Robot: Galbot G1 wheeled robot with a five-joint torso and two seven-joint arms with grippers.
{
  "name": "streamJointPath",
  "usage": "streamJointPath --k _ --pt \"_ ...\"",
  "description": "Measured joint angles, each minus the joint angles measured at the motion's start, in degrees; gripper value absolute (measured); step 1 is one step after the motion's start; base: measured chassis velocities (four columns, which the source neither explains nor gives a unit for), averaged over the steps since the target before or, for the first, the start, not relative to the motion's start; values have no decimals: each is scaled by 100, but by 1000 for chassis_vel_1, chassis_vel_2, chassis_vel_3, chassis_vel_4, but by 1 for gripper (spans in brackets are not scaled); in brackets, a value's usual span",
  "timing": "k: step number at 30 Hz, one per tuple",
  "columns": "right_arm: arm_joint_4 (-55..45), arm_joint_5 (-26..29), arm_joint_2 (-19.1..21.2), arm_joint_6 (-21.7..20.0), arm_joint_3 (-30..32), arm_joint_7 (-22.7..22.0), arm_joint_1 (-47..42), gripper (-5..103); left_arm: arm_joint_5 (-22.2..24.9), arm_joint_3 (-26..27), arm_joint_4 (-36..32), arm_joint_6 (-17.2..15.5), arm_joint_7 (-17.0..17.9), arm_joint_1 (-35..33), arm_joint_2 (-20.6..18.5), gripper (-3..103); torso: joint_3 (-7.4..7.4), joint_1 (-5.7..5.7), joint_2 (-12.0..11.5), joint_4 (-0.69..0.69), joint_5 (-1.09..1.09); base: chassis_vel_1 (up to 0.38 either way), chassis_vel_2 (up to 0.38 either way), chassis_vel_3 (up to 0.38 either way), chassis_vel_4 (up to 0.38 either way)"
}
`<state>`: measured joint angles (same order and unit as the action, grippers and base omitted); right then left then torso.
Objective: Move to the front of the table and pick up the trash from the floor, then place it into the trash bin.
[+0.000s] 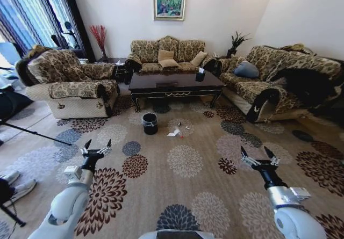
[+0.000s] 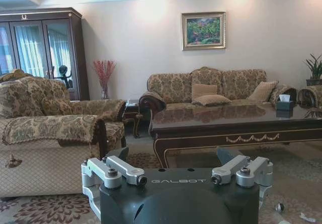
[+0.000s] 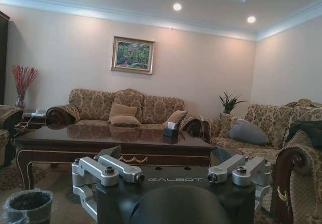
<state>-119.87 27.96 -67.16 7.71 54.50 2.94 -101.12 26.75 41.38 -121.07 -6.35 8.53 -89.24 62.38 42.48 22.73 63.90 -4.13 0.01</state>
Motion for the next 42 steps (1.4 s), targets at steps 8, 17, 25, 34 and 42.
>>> streamJointPath --k 8,17,25,34,42 --pt "54 -121 75 11 -212 4 47 100 -72 -96 -96 -8 31 -78 -49 100 0 0 0 0 0 0 0 0 0" --pt "105 -173 59 4 -346 -25 105 100 -38 -103 -81 -42 13 -69 -37 100 -35 -30 -69 0 -1 0 0 0 0" --pt "38 -276 -227 -13 -473 -62 64 100 76 -57 -123 -73 -55 -110 96 100 -146 -126 -275 0 -2 0 0 0 0" --pt "129 -343 -307 25 -499 -59 66 100 38 -73 -94 -73 -46 -183 125 100 -294 -246 -543 0 -1 0 0 0 0" --pt "150 -415 -339 51 -538 -51 54 100 -7 -74 -108 -68 -46 -219 157 100 -435 -352 -788 0 -1 0 0 0 0"
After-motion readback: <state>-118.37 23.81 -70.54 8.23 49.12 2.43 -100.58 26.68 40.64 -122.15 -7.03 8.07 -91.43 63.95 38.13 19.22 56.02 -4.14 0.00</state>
